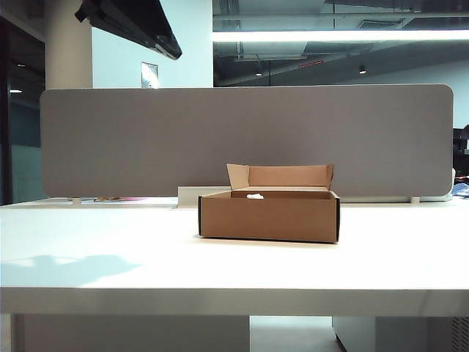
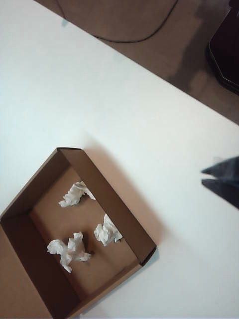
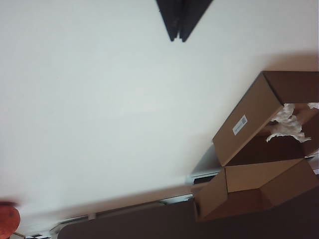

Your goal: Pick up all the paper balls on the table and put them in the paper box.

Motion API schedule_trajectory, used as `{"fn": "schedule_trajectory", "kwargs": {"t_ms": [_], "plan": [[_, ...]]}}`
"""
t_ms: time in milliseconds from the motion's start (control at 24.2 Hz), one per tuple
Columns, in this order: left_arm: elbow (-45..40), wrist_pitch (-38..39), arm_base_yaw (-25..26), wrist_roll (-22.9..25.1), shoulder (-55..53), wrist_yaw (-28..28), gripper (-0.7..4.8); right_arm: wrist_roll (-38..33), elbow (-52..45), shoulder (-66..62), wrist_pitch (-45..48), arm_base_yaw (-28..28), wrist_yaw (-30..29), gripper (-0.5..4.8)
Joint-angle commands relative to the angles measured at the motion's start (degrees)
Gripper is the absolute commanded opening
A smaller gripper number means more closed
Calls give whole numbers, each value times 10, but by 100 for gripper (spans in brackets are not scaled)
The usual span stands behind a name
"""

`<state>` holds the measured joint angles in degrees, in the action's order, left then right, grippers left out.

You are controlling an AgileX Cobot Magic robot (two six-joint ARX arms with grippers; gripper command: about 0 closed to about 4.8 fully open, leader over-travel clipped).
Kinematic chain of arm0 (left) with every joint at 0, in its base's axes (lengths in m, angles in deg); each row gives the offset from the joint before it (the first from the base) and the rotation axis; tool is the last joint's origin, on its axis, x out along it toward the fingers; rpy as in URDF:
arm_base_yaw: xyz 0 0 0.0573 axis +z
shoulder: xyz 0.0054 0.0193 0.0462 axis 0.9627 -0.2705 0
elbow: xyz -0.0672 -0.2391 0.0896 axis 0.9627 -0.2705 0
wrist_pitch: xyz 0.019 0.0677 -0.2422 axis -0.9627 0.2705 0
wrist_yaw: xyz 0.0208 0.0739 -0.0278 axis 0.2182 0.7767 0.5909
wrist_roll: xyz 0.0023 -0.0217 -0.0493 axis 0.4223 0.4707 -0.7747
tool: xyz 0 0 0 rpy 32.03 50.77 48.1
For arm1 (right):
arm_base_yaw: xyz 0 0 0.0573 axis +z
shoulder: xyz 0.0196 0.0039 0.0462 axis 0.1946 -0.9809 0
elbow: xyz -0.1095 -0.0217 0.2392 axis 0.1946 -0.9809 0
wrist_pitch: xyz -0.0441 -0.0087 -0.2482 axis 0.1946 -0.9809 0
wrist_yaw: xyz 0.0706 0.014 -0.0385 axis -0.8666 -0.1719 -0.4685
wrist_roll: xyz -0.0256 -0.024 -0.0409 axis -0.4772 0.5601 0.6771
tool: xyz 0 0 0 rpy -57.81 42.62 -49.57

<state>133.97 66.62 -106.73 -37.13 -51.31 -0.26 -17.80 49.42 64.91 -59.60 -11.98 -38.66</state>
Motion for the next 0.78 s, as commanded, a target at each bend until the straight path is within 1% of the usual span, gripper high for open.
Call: {"fn": "schedule_trajectory", "kwargs": {"t_ms": [41,165,248,330,371,413,578,660,743,784], "plan": [[0,-2,0,-2,3,-3,-6,2,-2,1,5,0,1,-4],[0,4,0,-2,7,-3,-6,2,-2,1,5,0,1,-4],[0,10,0,-2,11,-3,-6,24,-3,1,9,-1,7,-4],[-3,13,0,-2,16,-3,-6,56,-3,1,9,-1,18,-4],[-13,6,0,-7,26,-3,-6,91,-3,1,4,-1,17,-4],[-21,0,0,-13,31,-3,-6,109,-3,1,4,-1,15,-4],[-40,-5,0,-17,40,-2,-6,111,-3,1,8,-1,16,-4],[-51,-6,0,-30,46,-3,-6,108,-3,1,12,-1,15,-4],[-78,-29,0,-30,62,0,-6,108,-3,1,9,-1,16,-4],[-103,-48,0,-30,78,29,-6,108,-3,1,8,-1,16,-4]]}}
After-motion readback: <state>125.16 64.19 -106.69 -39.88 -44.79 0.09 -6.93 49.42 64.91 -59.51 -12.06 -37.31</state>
